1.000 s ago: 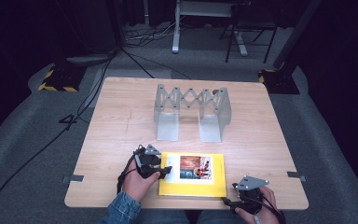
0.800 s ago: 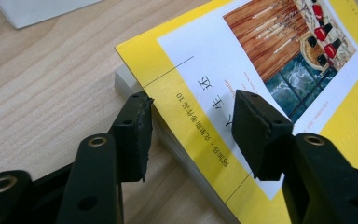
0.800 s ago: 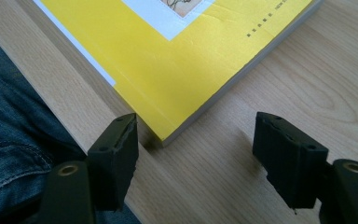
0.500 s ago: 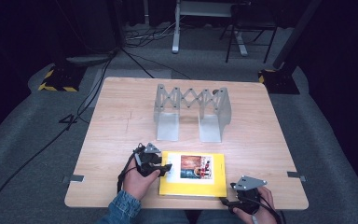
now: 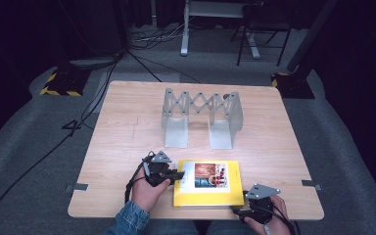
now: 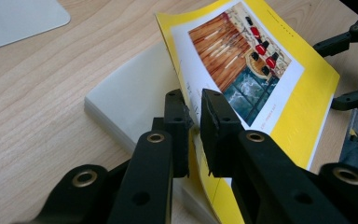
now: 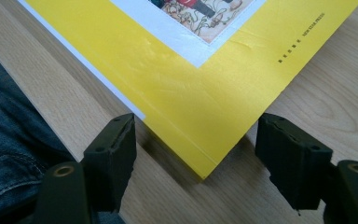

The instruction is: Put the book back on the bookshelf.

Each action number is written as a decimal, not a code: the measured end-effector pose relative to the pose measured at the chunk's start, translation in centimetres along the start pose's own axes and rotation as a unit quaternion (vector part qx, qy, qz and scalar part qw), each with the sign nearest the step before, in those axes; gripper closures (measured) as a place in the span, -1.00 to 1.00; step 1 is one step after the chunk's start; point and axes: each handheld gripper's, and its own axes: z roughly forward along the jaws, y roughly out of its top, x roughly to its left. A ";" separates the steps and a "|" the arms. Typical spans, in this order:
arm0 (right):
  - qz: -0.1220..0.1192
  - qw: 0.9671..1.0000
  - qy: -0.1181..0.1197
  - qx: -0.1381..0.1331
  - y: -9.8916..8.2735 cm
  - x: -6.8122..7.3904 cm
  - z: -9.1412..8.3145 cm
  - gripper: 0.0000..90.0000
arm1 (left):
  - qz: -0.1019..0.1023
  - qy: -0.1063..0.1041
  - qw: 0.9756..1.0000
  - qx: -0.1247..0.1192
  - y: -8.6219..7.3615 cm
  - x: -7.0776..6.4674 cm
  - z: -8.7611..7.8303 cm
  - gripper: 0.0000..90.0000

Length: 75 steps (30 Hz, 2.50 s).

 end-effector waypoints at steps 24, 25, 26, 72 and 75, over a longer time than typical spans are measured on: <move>0.000 1.000 0.001 -0.001 0.0 -0.1 0.0 -0.33 | -0.008 -0.025 1.000 0.001 -0.3 -0.2 -0.8 0.93; -0.001 1.000 0.001 -0.001 0.0 -0.1 0.0 -0.33 | -0.007 -0.026 1.000 -0.002 -0.2 -0.2 -0.9 0.93; -0.001 1.000 0.002 -0.002 -0.1 -0.1 0.0 -0.33 | -0.008 -0.028 1.000 -0.004 -0.2 -0.2 -1.0 0.92; -0.121 0.986 -0.047 -0.105 1.5 1.4 0.2 -0.66 | 0.105 -0.019 0.994 0.004 6.8 -6.2 -4.0 0.99; -0.125 0.985 -0.051 -0.109 1.5 1.6 0.3 -0.66 | 0.107 -0.023 0.994 0.006 7.1 -6.4 -4.1 0.99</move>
